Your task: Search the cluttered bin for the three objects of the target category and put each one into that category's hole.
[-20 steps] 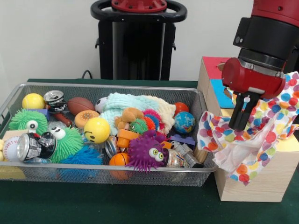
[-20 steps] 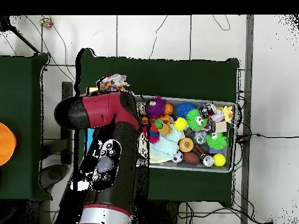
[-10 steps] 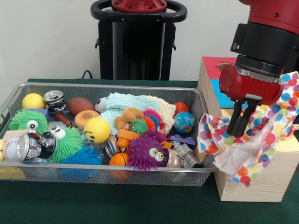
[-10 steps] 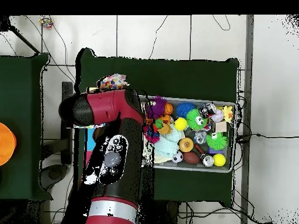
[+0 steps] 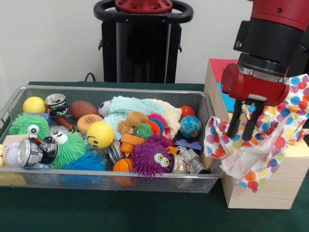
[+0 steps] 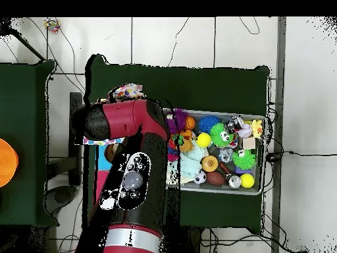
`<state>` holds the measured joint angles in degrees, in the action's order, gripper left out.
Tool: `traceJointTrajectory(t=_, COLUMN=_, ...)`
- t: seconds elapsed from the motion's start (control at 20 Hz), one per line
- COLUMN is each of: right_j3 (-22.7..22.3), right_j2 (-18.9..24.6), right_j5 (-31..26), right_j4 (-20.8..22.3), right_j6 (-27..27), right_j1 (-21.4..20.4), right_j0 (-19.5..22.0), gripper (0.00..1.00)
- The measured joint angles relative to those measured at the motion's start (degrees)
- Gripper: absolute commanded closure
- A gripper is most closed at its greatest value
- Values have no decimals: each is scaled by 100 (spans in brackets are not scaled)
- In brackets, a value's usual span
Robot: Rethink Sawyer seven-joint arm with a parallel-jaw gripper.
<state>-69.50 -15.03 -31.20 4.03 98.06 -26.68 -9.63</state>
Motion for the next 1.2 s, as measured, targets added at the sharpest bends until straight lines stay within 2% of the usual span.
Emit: traceJointTrajectory(t=1.2, right_j3=0, right_j2=12, right_j5=0, right_j4=10, right_j6=0, right_j1=-136, right_j0=0, gripper=0)
